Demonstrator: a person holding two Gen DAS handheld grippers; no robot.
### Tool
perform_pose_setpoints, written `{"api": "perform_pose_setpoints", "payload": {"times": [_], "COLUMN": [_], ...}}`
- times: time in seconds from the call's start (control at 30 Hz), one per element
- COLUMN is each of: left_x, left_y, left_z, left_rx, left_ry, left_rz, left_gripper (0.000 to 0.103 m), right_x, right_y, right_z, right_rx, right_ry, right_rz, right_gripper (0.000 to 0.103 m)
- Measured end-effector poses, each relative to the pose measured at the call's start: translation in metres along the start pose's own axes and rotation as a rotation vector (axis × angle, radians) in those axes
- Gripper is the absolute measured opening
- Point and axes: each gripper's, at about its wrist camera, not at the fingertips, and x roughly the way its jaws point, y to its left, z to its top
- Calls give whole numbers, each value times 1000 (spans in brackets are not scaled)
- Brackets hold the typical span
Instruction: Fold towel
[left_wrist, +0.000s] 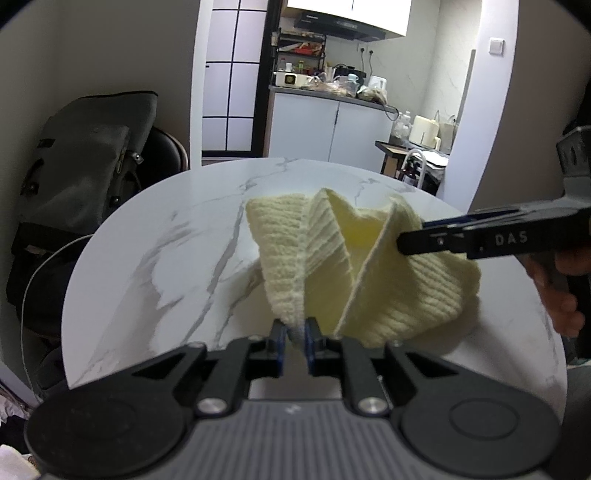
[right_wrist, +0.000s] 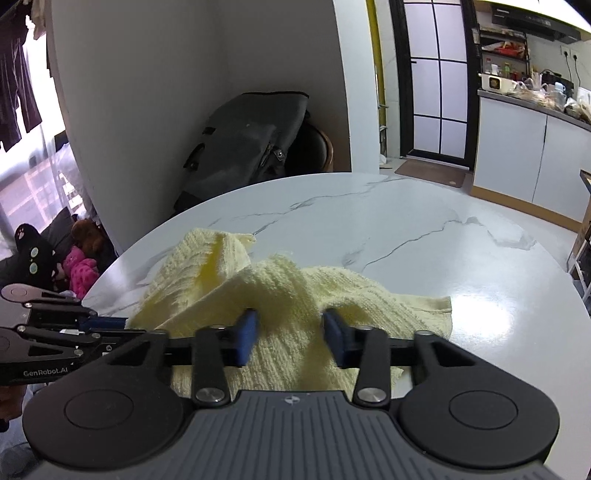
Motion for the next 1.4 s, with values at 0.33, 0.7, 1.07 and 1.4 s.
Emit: {"api": "perform_pose_setpoints", "payload": {"times": [0.33,0.7,1.07,1.4], "left_x": [-1,1,1,4], "left_y": [1,0,1,1], "left_z": [2,5,8,8], "left_rx": [-4,-22,-38,-35], "left_ry": [-14,-29,-48,-46], "left_rz": [24,34,54,52], "left_gripper": [38,42,55,55], "right_x": [-18,-30,-34,-41], "right_y": [11,16,27,31], "right_z": [-3,-13,-18,-25], "right_rx": [-69,-146,-230,-246], "right_ry": [-32,-13,25,29], "right_rz": [52,89,150,133], "right_gripper": [11,10,10,43]}}
